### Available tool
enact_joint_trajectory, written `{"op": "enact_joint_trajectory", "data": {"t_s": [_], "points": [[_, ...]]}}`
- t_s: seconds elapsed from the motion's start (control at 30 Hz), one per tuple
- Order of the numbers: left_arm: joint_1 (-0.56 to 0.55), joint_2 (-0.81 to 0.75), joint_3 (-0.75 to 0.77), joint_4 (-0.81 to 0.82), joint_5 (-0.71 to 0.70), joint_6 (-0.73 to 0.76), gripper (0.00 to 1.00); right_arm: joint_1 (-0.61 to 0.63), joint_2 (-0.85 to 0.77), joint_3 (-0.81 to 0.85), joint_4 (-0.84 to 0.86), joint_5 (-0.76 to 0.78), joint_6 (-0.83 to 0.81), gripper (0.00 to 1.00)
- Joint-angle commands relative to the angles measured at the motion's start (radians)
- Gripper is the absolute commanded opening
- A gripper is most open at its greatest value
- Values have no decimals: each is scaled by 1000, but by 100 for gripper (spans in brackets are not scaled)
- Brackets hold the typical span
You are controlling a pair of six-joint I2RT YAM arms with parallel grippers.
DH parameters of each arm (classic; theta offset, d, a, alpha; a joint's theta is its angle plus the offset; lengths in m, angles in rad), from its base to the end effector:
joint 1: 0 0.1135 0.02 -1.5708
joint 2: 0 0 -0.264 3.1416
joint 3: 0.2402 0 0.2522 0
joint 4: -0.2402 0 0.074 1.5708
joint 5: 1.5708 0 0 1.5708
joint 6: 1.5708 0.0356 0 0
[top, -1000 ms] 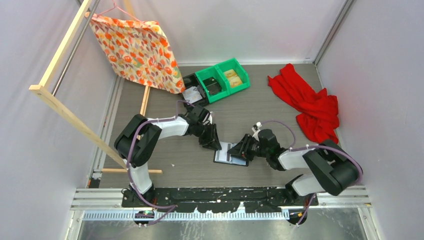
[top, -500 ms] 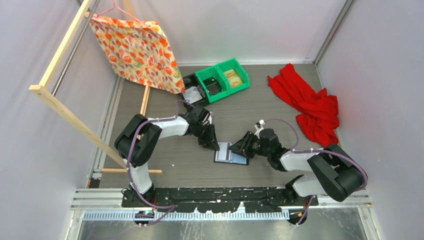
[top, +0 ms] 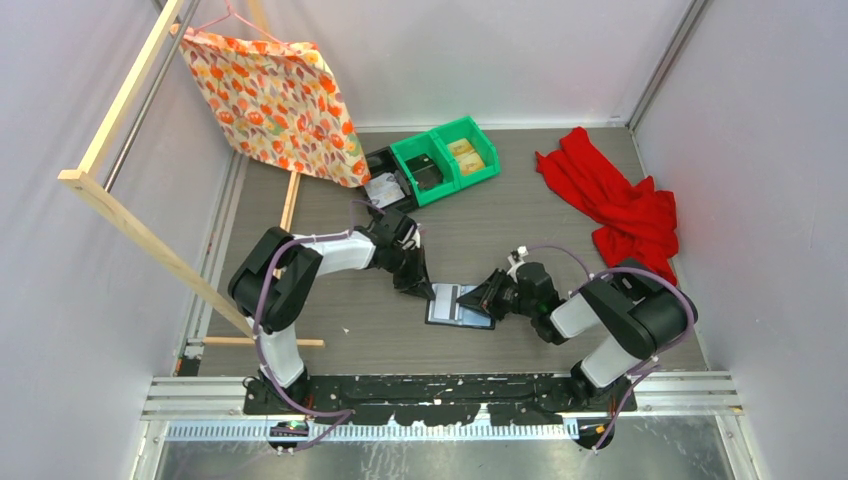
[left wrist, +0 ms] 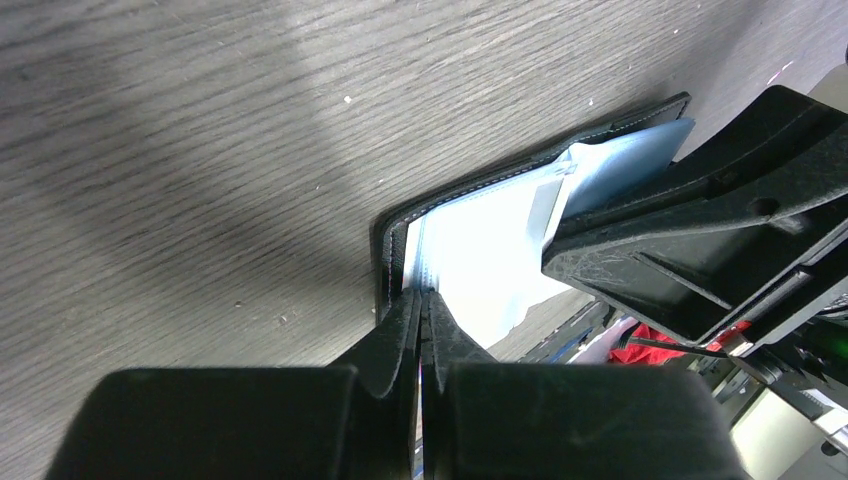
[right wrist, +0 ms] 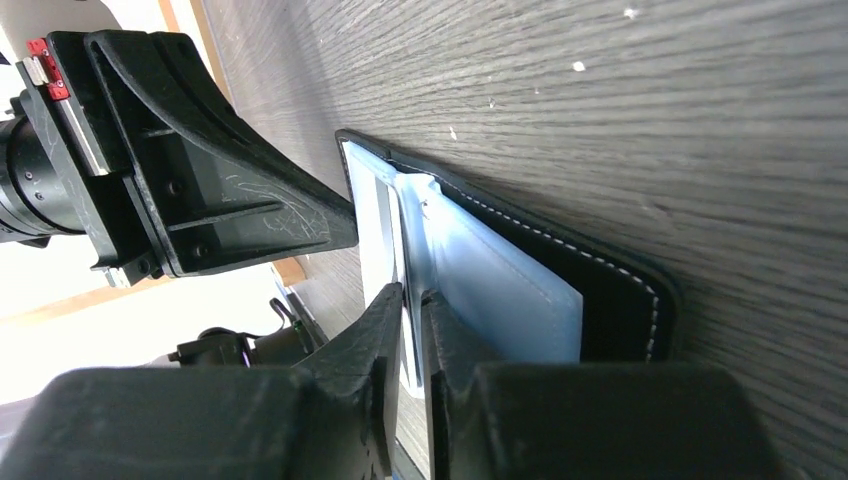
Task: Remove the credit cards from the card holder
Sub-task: Remove the credit card from the card holder.
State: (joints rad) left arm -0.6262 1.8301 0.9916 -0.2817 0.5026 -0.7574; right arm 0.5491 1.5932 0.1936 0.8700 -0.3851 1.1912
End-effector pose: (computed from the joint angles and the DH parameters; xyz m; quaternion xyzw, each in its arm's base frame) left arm 0.2670 -0.2143 0.1319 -0.0065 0.9457 -0.3247 0.0120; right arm 0.1799 0.1258 0.0922 0.1784 0.8380 0.4802 0.1879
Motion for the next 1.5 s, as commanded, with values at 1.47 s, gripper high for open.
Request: {"op": "enact_joint_trajectory", "data": {"t_s": [1.47], "points": [[9,99,-25,-90,-156,67,1,-39,-107,-16,-19,-91,-33,33]]}}
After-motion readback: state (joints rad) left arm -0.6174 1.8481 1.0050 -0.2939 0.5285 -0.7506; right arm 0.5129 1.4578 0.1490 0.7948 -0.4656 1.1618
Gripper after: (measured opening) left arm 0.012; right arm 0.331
